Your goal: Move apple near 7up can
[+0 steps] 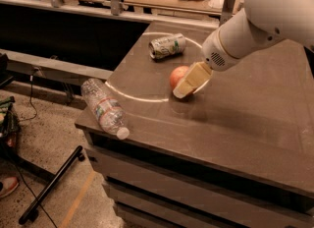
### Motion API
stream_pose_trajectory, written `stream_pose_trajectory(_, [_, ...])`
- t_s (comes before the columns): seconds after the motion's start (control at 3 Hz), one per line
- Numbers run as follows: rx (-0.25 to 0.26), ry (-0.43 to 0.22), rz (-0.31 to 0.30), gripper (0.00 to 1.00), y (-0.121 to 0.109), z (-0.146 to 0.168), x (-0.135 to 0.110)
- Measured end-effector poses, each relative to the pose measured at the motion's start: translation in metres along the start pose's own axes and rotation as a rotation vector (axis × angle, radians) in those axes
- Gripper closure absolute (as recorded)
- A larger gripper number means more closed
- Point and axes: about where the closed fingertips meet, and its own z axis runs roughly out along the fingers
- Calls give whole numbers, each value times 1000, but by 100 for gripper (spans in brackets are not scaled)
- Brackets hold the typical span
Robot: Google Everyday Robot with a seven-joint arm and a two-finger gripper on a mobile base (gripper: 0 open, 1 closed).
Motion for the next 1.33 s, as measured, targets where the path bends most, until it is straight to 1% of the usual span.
stream_pose_trajectory(0.33, [-1,2,-22,0,6,13,1])
stream_pose_trajectory(0.67, [4,1,-28,15,7,23,3])
stream_pose_trajectory(1.0, [-21,-20,-2,46,7,29,1])
stream_pose_trajectory(1.33, [-29,-44,36,76,1,29,-1])
